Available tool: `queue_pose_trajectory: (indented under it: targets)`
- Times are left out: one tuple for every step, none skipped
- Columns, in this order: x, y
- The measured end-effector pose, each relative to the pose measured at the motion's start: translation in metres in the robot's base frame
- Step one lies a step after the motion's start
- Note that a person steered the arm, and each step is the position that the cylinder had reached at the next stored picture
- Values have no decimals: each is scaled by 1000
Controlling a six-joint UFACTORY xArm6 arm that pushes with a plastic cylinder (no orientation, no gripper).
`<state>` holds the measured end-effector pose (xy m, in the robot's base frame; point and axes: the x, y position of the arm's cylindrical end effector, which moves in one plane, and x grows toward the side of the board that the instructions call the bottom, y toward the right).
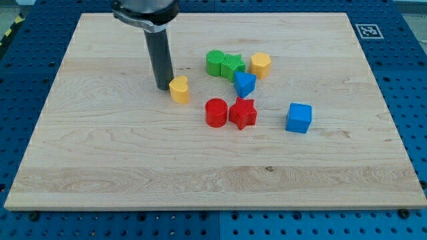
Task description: Move the yellow heart close to the red circle
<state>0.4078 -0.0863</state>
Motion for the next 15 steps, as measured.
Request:
queue_pose_trajectory:
  targets:
    - [5, 5]
    - [6, 4]
    - [14, -6]
    - [29, -17]
    - [30, -17]
    - [24, -17]
    - [21, -17]
    - [21, -17]
    - [21, -5]
    - [21, 10]
    - [22, 28]
    - [22, 44]
    - [25, 47]
    - [17, 24]
    - [-6, 22]
